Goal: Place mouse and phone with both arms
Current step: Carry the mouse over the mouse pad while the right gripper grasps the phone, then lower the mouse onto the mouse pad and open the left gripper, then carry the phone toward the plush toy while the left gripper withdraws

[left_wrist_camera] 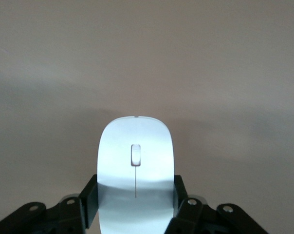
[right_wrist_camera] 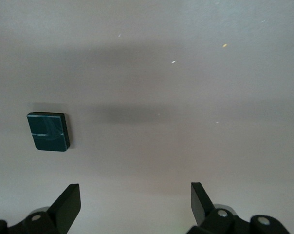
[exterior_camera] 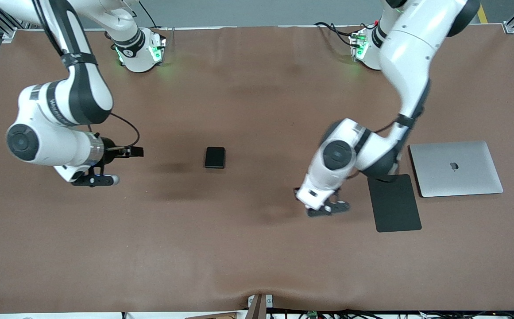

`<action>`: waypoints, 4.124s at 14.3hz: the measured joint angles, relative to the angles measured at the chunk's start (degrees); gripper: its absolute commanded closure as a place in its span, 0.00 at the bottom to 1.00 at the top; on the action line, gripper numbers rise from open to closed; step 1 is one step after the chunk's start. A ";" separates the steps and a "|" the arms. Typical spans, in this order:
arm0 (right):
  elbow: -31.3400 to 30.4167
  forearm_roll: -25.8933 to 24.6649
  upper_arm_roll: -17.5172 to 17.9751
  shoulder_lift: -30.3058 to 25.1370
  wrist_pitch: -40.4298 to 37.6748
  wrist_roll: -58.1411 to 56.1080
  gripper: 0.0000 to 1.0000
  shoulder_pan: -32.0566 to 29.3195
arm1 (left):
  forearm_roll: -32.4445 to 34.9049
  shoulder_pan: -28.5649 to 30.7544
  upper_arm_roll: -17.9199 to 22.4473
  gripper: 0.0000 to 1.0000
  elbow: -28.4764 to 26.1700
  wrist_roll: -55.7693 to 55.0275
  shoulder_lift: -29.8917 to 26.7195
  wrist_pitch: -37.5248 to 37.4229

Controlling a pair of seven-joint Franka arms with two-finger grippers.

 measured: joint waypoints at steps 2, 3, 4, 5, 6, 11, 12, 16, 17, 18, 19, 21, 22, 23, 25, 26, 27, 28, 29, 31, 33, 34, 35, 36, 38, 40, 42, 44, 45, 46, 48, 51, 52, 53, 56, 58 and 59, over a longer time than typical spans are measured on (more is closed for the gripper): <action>-2.28 0.10 0.05 -0.39 3.79 2.00 0.00 2.47 | 0.00 5.14 0.01 0.78 -0.06 7.78 0.00 -1.41; -3.44 0.14 0.07 -0.41 5.99 3.23 0.00 3.98 | 0.00 7.81 -0.03 0.77 -0.13 11.65 0.00 -1.93; -4.69 0.18 0.10 -0.40 8.43 4.73 0.00 5.63 | 0.00 10.24 -0.09 0.74 -0.27 14.82 0.00 -2.23; -5.99 0.21 0.14 -0.38 11.01 6.40 0.00 7.51 | 0.00 12.35 -0.12 0.73 -0.51 17.25 -0.01 -2.39; -7.21 0.21 0.17 -0.26 13.58 8.12 0.00 9.51 | 0.00 14.09 -0.16 0.73 -0.81 19.14 0.00 -2.47; -10.31 0.23 0.21 3.52 24.23 13.84 0.00 16.23 | 0.00 18.01 -0.17 0.70 -2.22 23.93 0.15 -2.70; -10.83 0.23 0.20 4.73 26.94 14.06 0.00 17.12 | 0.00 18.68 -0.17 0.70 -2.55 25.18 0.18 -2.70; -12.37 0.23 0.21 9.67 35.92 14.32 0.00 19.96 | 0.00 19.66 -0.16 0.70 -4.33 26.33 0.64 -2.71; -12.43 0.24 0.21 10.81 37.71 14.36 0.00 20.48 | 0.00 19.72 -0.10 0.70 -4.69 26.33 0.87 -2.71; -12.45 0.26 0.22 11.91 39.35 14.50 0.00 20.94 | 0.00 19.91 -0.01 0.70 -5.04 26.33 1.06 -2.71; -12.45 0.55 0.24 12.84 40.41 14.90 0.00 21.34 | 0.00 20.25 0.02 0.70 -5.44 26.33 1.20 -2.71; -12.45 2.37 0.34 14.20 42.16 15.70 0.00 22.34 | 0.00 21.06 0.05 0.69 -5.97 26.33 1.46 -2.67; -12.44 3.03 0.35 14.65 42.72 15.90 0.00 22.84 | 0.00 21.44 0.05 0.66 -6.11 26.35 1.63 -2.47; -12.44 3.31 0.36 14.98 43.03 16.17 0.00 23.20 | 0.00 21.72 0.05 0.63 -6.23 26.39 1.88 -1.91; -12.44 3.71 0.39 15.28 43.28 16.69 0.00 23.52 | 0.00 21.98 0.05 0.12 -6.34 26.40 2.57 -0.55; -12.44 4.67 0.41 15.28 43.33 16.70 0.00 23.64 | 0.00 22.13 0.06 0.00 -6.35 26.40 2.87 -0.07; -12.44 5.55 0.42 15.31 43.46 16.70 0.00 23.90 | 0.00 22.32 0.06 0.00 -6.35 26.40 3.04 0.33; -12.44 5.90 0.43 15.42 43.77 16.72 0.00 24.25 | 0.00 22.48 0.07 0.00 -6.35 26.42 3.07 0.50; -12.44 6.04 0.43 15.60 44.22 16.80 0.00 24.59 | 0.00 22.55 0.06 0.00 -6.33 26.42 3.06 0.67; -12.44 6.18 0.43 16.16 44.76 17.02 0.41 24.98 | 0.00 22.57 0.06 0.00 -6.14 26.43 3.00 1.06; -12.45 6.22 0.41 16.60 44.84 17.61 0.71 25.05 | 0.00 22.57 -0.12 0.00 -5.64 26.43 2.68 1.32; -12.43 6.22 0.31 16.53 44.72 17.96 0.89 25.05 | 0.00 22.57 -0.32 0.00 -5.29 26.43 2.28 1.42; -12.39 6.23 0.31 15.98 44.23 18.52 1.00 25.08 | 0.00 22.55 -0.63 0.00 -4.87 26.43 0.70 1.44; -12.39 6.23 0.34 16.11 44.15 18.67 1.00 25.16 | 0.00 22.53 -0.71 0.00 -4.76 26.43 -0.76 1.24; -12.18 6.23 0.30 16.11 43.46 18.74 1.00 25.19 | 0.00 22.57 -0.73 0.00 -4.38 26.43 -4.82 -2.31; -11.91 6.26 -0.05 15.98 41.59 19.00 1.00 25.15 | 0.00 22.66 -0.72 0.00 -4.27 26.46 -9.99 -9.54; -11.67 6.26 -1.14 15.07 37.44 19.06 1.00 24.41 | 0.00 22.68 -0.91 0.00 -4.35 26.47 -14.19 -16.92; -11.26 6.20 -2.60 13.30 31.92 18.46 1.00 23.02 | -0.02 22.70 -2.90 0.00 -4.32 26.19 -16.88 -22.05; -11.14 6.18 -3.65 12.26 29.74 17.80 1.00 22.66 | -0.02 22.66 -4.06 0.00 -4.25 25.38 -17.97 -22.85; -11.13 6.17 -4.75 11.20 27.80 17.02 1.00 22.41 | -0.35 22.58 -4.85 0.00 -4.24 24.74 -19.06 -23.36; -11.57 5.55 -6.61 9.80 25.39 16.05 1.00 22.17 | -1.11 22.58 -5.01 0.00 -4.19 24.26 -20.07 -23.47; -14.69 5.16 -9.94 8.89 25.43 11.29 1.00 22.11 | -1.10 23.29 -4.44 0.00 -1.75 24.33 -19.75 -21.76; -15.66 5.15 -11.30 8.61 25.49 9.29 1.00 22.07 | -1.10 23.76 -4.43 0.00 -0.65 24.46 -19.82 -21.76; -16.47 5.15 -12.68 8.29 25.52 7.38 1.00 22.03 | -1.10 24.14 -4.43 0.00 0.04 24.76 -19.91 -21.79; -18.83 5.12 -17.21 7.23 25.52 0.49 1.00 21.96 | -1.10 24.44 -4.50 0.00 0.49 26.25 -20.00 -21.82; -20.02 5.10 -20.95 7.06 25.54 -5.60 1.00 21.89 | -1.71 24.42 -4.65 0.00 0.62 26.55 -20.54 -22.26; -20.44 5.10 -22.85 7.05 25.55 -8.69 1.00 21.84 | -2.76 24.37 -4.57 0.00 0.64 26.86 -21.15 -23.19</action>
